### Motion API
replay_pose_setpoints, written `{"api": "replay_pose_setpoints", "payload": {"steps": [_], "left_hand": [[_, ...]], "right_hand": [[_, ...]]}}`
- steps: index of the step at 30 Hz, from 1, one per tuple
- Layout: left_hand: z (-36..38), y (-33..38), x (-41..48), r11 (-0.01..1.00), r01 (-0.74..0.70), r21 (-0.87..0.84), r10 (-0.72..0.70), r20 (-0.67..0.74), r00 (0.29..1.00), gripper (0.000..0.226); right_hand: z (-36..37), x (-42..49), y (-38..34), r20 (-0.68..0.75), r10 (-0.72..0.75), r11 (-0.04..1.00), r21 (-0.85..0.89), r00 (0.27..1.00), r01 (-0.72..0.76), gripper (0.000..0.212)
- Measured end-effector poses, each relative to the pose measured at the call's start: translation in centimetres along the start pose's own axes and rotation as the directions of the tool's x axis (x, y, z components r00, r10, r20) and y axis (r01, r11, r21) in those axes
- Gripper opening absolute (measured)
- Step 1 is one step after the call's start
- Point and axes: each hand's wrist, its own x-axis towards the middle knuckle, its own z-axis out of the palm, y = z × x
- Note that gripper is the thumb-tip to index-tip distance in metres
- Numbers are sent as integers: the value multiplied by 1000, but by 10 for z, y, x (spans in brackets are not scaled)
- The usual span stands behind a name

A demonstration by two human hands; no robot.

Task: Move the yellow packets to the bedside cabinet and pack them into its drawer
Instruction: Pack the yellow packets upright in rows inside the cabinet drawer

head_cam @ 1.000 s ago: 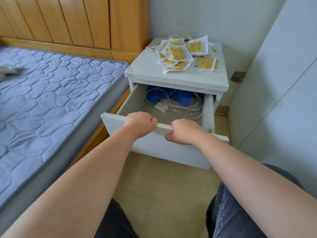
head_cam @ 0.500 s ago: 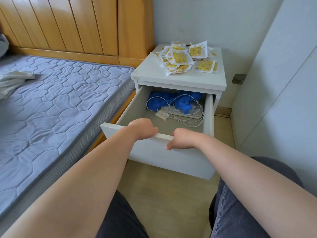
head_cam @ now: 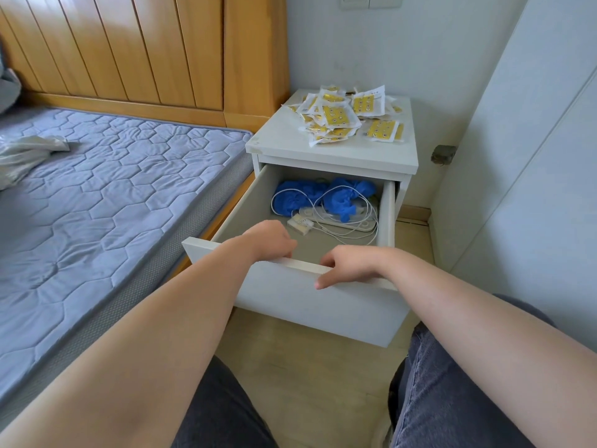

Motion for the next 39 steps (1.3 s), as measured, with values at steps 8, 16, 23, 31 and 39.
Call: {"api": "replay_pose_setpoints", "payload": {"steps": [8,16,23,31,39], "left_hand": [[-21,24,3,993,-111,-35,107,-113,988,29],[-55,55,24,991,-108,78,125,-262,957,25],[-70,65,69,994,-96,-54,69,-372,926,36],[-79,41,139,985,-168,-36,141,-386,912,53],[-57,1,190,984,-179,10,159,-510,845,51]], "right_hand": [[-30,-6,12,-119,56,964,264,991,-23,25],[-77,1,12,-450,112,985,170,886,-38,30],[-126,26,29,-617,104,974,223,780,47,25],[-164,79,53,-664,20,985,140,747,97,41],[-188,134,59,-760,-37,997,-70,649,-26,59]]}}
